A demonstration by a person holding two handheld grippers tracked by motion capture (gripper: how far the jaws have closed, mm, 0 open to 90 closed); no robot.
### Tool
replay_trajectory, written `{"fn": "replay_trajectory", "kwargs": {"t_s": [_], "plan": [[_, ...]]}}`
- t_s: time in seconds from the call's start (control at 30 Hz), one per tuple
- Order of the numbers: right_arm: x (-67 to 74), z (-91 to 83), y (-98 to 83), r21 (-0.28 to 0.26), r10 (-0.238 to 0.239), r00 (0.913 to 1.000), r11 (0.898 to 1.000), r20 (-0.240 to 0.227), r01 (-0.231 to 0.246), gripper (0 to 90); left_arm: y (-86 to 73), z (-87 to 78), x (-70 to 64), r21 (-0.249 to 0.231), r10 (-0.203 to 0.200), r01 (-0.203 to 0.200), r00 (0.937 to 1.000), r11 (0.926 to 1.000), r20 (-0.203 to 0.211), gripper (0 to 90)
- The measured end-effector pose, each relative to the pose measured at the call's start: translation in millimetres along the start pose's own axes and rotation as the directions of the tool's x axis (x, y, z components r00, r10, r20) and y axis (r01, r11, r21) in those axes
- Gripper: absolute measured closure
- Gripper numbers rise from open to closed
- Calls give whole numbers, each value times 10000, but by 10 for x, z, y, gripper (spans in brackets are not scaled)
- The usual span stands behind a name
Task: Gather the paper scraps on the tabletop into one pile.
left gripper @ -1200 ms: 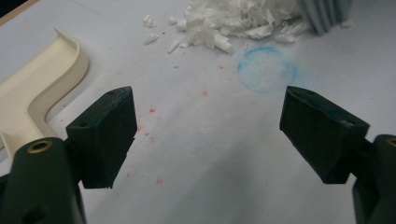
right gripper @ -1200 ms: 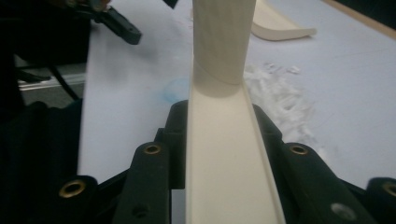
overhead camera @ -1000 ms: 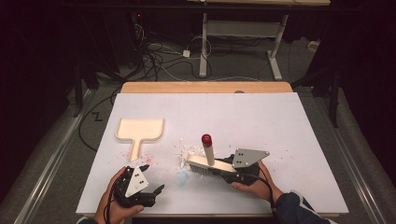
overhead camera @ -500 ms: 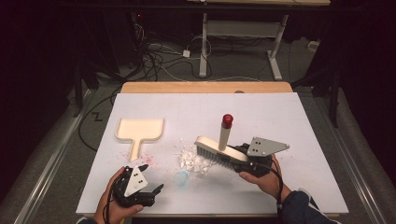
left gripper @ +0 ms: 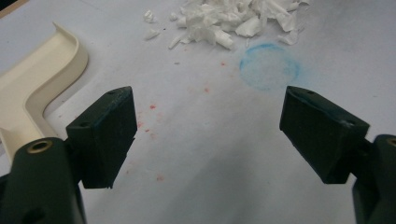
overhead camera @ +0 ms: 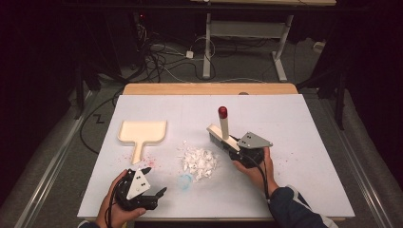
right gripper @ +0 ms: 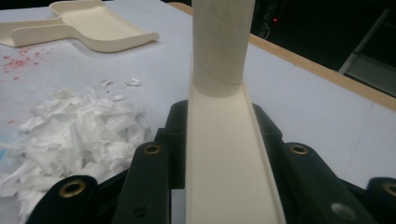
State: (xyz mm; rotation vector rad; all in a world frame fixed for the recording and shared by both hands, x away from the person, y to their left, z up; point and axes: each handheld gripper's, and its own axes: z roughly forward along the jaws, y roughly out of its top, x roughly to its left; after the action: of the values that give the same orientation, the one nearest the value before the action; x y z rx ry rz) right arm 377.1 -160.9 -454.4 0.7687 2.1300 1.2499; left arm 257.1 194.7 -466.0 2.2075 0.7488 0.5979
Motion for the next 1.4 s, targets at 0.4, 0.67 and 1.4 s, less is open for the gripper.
{"fn": "replay_trajectory", "kwargs": {"t_s": [0.4,0.67,1.4], "plan": [[399,41,58,-279,-723,9893,9972,-1264,693,682,3,-4,3,-74,68,-68,10000,9999,-37,180],[232,26,307,-903,-870,9876,9931,-1310,755,683,-2,6,9,3,-65,65,10000,10000,-18,180],[123,902,478,-319,-1613,8909,9861,-4247,1633,680,-20,64,8,257,-205,203,9998,9995,86,201]]}}
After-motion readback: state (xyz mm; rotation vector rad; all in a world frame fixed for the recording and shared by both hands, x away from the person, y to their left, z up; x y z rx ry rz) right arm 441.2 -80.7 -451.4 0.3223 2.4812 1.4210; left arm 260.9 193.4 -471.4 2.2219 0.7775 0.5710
